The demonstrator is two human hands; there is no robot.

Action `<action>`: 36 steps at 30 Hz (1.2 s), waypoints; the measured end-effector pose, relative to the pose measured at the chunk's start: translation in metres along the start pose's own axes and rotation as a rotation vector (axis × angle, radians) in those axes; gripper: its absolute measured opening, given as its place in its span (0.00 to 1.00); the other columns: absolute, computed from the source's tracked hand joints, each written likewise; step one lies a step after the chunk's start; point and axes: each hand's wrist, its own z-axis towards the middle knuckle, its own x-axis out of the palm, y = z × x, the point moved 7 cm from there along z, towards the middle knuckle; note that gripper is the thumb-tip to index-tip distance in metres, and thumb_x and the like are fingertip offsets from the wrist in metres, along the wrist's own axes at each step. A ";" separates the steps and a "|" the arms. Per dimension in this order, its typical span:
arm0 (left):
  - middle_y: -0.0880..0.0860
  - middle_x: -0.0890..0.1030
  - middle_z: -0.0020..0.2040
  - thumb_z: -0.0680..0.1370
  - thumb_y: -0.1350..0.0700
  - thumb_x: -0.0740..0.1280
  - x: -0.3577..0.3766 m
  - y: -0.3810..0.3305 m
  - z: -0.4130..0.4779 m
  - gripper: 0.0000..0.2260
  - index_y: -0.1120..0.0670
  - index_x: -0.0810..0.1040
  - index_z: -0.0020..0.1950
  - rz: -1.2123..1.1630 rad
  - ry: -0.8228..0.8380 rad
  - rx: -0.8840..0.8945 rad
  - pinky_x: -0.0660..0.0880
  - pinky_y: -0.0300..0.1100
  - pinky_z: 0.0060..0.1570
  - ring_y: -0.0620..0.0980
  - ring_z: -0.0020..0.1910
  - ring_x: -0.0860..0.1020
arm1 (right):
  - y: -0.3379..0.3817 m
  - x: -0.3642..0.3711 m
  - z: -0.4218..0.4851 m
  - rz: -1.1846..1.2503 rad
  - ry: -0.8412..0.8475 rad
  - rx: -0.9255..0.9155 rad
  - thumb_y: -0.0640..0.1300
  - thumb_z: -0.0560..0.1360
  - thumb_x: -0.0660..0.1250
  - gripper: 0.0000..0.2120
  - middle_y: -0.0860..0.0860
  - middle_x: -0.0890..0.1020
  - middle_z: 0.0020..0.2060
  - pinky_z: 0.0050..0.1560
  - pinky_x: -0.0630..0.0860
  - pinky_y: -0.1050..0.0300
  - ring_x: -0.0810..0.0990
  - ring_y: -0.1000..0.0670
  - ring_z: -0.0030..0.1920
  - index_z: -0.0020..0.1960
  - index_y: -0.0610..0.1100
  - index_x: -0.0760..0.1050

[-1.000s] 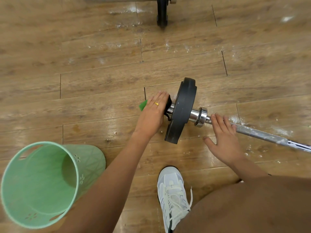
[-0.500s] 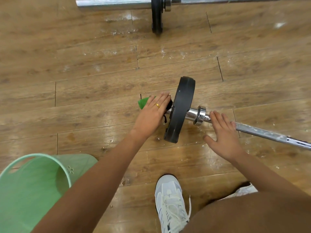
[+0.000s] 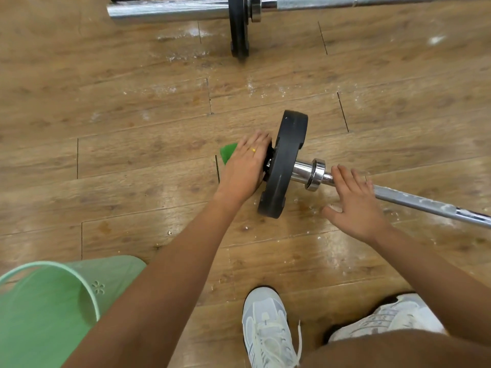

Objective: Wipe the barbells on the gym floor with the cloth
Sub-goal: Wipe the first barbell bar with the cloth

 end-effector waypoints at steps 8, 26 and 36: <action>0.60 0.74 0.71 0.73 0.73 0.68 -0.008 0.003 0.009 0.30 0.61 0.70 0.74 -0.011 -0.031 -0.028 0.57 0.48 0.76 0.58 0.73 0.71 | -0.006 -0.017 0.017 0.025 0.012 0.040 0.57 0.78 0.63 0.43 0.52 0.44 0.82 0.78 0.39 0.44 0.41 0.47 0.81 0.82 0.50 0.40; 0.57 0.72 0.74 0.76 0.69 0.63 -0.005 0.004 0.002 0.27 0.60 0.68 0.75 -0.037 0.088 0.076 0.59 0.53 0.77 0.55 0.75 0.68 | 0.000 -0.013 0.004 0.026 0.005 0.041 0.60 0.78 0.60 0.42 0.52 0.44 0.82 0.78 0.35 0.46 0.41 0.48 0.81 0.82 0.50 0.40; 0.58 0.62 0.80 0.75 0.73 0.63 -0.016 -0.002 -0.027 0.33 0.60 0.61 0.79 0.006 0.163 0.071 0.50 0.46 0.78 0.54 0.80 0.59 | 0.011 0.005 -0.024 0.014 0.024 0.030 0.57 0.79 0.63 0.44 0.52 0.40 0.81 0.77 0.35 0.46 0.37 0.47 0.80 0.82 0.50 0.37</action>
